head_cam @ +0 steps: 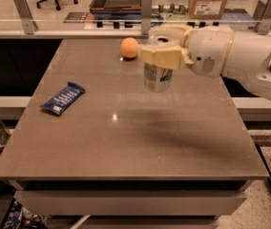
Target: Move 7up can near orange
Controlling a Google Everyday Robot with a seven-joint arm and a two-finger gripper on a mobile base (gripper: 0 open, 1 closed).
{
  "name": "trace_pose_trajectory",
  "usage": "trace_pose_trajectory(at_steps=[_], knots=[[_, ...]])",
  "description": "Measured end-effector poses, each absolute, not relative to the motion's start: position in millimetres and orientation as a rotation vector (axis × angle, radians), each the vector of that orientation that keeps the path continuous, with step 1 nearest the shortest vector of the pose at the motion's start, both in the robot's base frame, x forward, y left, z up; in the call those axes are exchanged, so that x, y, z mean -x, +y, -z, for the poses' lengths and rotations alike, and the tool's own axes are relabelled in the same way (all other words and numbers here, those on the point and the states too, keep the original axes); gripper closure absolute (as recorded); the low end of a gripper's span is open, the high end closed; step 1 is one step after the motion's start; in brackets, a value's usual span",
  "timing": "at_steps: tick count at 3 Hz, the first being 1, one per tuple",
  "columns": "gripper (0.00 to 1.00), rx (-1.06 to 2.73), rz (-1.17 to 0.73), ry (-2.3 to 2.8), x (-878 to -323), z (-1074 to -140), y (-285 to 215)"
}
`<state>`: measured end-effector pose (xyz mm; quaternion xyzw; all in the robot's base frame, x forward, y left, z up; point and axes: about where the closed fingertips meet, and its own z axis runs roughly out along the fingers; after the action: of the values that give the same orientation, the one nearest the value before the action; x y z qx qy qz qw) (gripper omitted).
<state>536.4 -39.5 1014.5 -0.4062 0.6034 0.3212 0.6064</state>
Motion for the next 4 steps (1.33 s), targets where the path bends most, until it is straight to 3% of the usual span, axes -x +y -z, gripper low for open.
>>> trace_pose_trajectory(at_steps=[2, 4], knots=[[1.00, 0.883, -0.614, 1.389, -620, -1031, -58], [1.00, 0.838, -0.622, 1.384, -687, -991, -56]])
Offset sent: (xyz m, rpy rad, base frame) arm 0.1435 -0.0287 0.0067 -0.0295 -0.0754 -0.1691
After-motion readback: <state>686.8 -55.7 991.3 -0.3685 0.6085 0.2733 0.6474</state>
